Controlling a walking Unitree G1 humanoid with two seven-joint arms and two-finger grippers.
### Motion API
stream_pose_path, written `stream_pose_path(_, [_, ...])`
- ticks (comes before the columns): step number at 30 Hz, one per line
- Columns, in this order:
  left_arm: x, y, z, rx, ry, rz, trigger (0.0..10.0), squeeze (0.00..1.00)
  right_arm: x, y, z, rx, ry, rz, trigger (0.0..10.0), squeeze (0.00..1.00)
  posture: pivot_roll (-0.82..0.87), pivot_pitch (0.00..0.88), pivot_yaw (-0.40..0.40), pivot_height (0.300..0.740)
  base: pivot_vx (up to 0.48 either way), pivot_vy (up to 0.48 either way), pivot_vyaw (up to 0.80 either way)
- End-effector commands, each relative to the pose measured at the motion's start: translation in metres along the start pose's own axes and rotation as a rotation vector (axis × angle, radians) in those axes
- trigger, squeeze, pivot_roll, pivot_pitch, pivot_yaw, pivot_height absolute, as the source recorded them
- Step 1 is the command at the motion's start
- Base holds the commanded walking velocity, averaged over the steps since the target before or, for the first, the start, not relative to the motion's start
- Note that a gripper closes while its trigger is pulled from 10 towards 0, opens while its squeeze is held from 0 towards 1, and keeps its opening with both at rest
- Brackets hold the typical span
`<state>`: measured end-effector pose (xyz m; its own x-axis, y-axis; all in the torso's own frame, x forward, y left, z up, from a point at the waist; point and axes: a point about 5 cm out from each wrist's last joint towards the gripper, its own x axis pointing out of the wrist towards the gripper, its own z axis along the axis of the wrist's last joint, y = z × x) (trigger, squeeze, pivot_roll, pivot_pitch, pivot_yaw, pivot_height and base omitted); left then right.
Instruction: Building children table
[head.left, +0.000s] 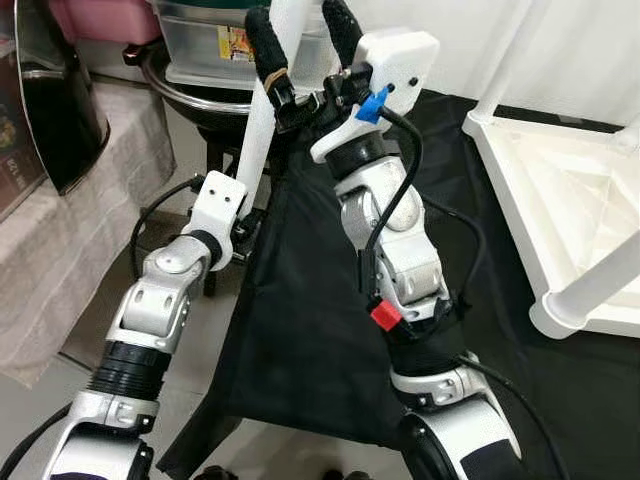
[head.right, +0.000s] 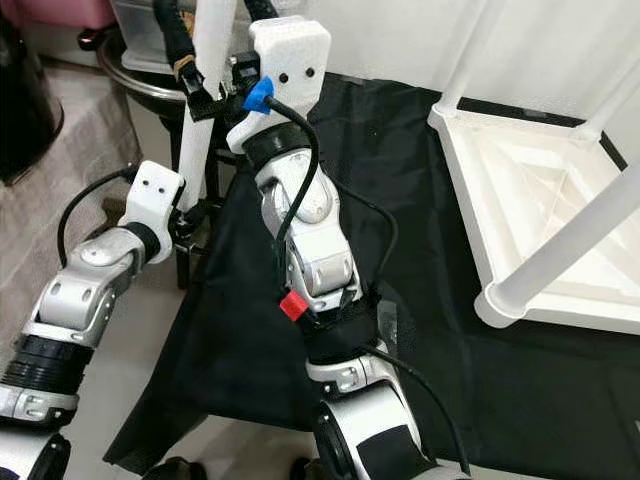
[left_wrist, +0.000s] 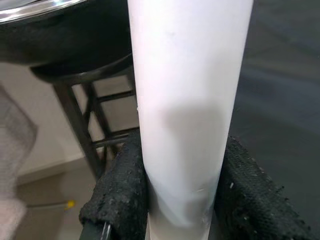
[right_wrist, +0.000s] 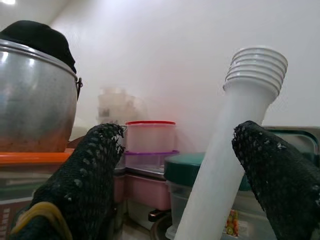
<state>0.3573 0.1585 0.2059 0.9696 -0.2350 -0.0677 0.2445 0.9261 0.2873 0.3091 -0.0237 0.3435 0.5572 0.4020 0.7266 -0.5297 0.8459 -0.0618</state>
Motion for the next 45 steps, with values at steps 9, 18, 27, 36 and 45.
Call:
stream_pose_path(9, [0.003, 0.033, 0.008, 0.153, -0.022, 0.046, 10.0, 0.0, -0.011, -0.008, -0.002, -0.212, 0.058, 0.18, 10.0, 0.0, 0.12, 0.116, -0.083, 0.74, 0.0, 0.0, 0.0])
stream_pose_path(18, [0.002, 0.044, 0.007, 0.242, -0.016, 0.042, 10.0, 0.0, -0.011, -0.042, 0.003, -0.625, 0.144, 0.301, 10.0, 0.0, 0.11, 0.114, -0.082, 0.74, 0.0, 0.0, 0.0])
stream_pose_path(27, [0.003, 0.052, 0.008, 0.435, -0.007, 0.022, 10.0, 0.0, -0.022, -0.058, -0.004, -1.03, 0.301, 0.58, 10.0, 0.0, 0.1, 0.107, -0.078, 0.74, 0.0, 0.0, 0.0])
stream_pose_path(36, [0.003, 0.054, 0.007, 0.536, 0.001, -0.015, 10.0, 0.0, -0.032, -0.057, -0.012, -1.264, 0.345, 0.767, 10.0, 0.0, 0.09, 0.098, -0.078, 0.74, 0.0, 0.0, 0.0])
stream_pose_path(45, [0.005, 0.059, 0.005, 0.74, 0.058, -0.057, 10.0, 0.0, -0.029, -0.053, -0.024, -1.458, 0.389, 0.885, 10.0, 0.0, 0.09, 0.088, -0.075, 0.74, 0.0, 0.0, 0.0])
